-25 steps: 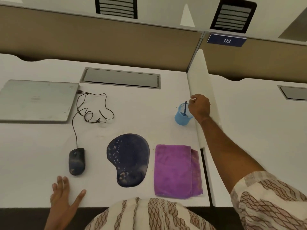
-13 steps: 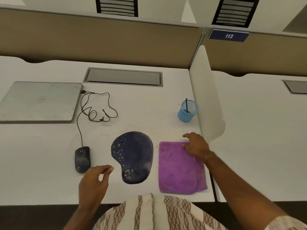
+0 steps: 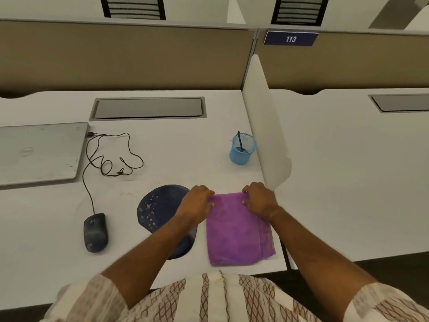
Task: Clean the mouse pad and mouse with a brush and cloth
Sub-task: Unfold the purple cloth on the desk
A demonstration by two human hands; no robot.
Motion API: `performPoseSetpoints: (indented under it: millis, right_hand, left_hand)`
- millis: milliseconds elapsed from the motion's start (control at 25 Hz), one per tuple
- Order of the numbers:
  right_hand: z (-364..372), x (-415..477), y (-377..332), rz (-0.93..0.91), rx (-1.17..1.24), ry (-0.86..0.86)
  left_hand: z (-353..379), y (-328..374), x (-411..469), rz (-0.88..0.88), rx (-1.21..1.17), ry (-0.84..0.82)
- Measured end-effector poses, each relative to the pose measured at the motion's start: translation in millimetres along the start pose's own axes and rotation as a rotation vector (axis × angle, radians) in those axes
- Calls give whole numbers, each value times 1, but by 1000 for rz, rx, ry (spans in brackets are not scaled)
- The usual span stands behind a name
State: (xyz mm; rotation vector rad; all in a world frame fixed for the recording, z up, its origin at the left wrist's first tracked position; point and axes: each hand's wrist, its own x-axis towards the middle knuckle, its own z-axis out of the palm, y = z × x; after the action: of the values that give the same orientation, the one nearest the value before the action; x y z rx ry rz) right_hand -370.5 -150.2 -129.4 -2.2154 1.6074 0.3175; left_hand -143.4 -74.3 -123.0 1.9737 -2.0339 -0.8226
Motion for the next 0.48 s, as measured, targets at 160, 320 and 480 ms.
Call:
performPoseSetpoints:
  millis: [160, 320, 480]
  right_hand:
    - [3, 1, 2, -19, 17, 11]
    - [-1, 2, 2, -37, 65, 37]
    - [-12, -6, 5, -59, 112, 46]
  left_hand:
    - [12, 3, 25, -13, 138, -130]
    - [17, 2, 36, -1, 242, -115]
    - [7, 5, 40, -39, 131, -74]
